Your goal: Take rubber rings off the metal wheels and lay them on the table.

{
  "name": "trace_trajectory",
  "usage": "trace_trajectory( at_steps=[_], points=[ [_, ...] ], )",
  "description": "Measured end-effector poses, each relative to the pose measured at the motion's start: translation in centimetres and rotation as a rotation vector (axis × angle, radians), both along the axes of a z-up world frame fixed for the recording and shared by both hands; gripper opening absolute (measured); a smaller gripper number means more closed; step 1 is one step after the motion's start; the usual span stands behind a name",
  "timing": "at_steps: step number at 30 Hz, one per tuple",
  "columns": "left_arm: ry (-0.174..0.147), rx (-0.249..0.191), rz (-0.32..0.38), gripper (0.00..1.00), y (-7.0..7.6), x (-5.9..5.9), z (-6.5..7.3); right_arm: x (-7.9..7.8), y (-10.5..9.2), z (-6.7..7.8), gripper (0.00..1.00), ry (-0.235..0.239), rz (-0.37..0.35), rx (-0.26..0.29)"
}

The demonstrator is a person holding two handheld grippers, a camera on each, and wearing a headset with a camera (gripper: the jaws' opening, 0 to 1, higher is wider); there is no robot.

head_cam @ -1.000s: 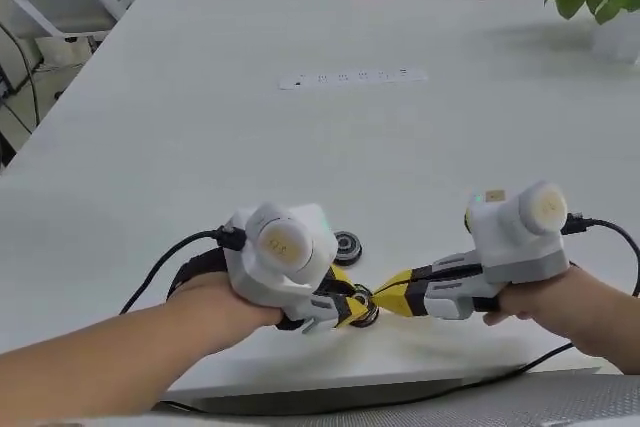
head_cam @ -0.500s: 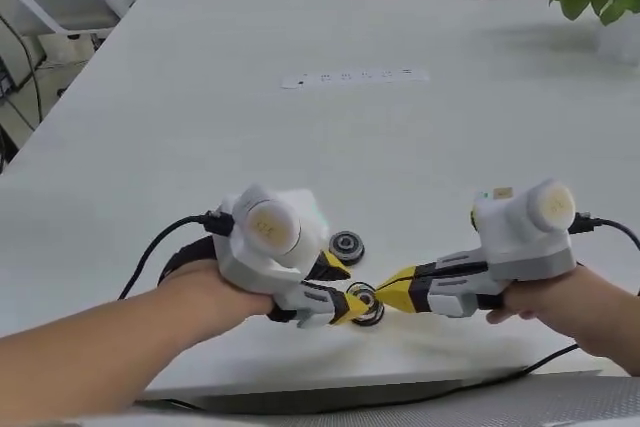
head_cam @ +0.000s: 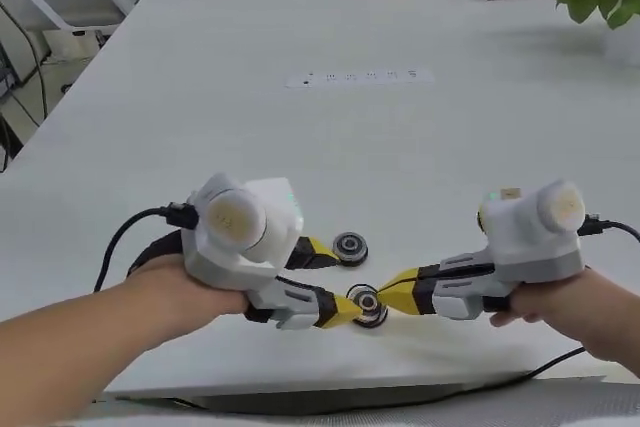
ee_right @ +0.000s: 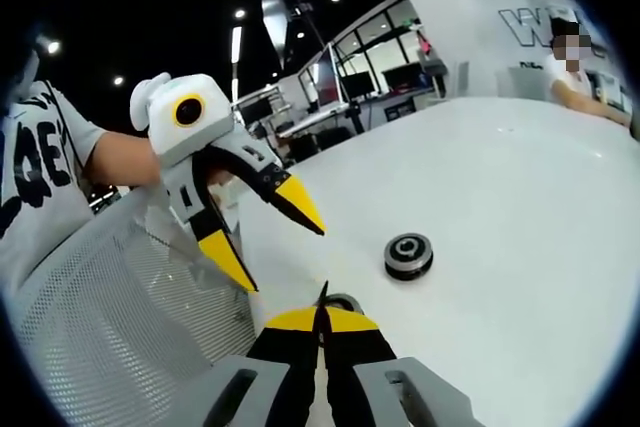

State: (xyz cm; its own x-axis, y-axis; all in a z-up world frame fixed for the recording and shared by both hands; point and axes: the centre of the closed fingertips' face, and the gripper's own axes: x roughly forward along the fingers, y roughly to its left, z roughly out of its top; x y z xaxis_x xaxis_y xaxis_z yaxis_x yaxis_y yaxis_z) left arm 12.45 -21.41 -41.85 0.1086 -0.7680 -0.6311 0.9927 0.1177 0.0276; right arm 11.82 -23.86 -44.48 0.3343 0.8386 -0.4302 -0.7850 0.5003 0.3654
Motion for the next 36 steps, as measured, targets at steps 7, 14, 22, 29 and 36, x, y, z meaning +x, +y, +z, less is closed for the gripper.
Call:
trace_trajectory(
  at_steps=[7, 14, 22, 29, 36],
  points=[
    [-0.003, -0.017, 0.013, 0.39, 1.0, -0.1, 0.8, -0.1, 0.2, 0.6, 0.0, -0.001, 0.011, 0.011],
    [-0.012, -0.037, 0.022, 0.45, 1.8, 0.0, 1.7, 0.0, 0.7, 1.4, 0.0, -0.006, 0.021, 0.021],
    [-0.013, -0.054, 0.041, 0.51, 3.1, 0.2, 2.1, 0.5, 1.2, 2.1, 0.0, -0.011, 0.033, 0.027],
    [-0.007, -0.053, 0.062, 0.55, 4.4, 0.4, 2.0, 1.3, 1.8, 2.7, 0.0, -0.017, 0.039, 0.03],
    [-0.007, -0.057, 0.088, 0.58, 5.8, 0.7, 2.4, 2.2, 3.0, 3.0, 0.0, -0.021, 0.056, 0.027]
  ],
)
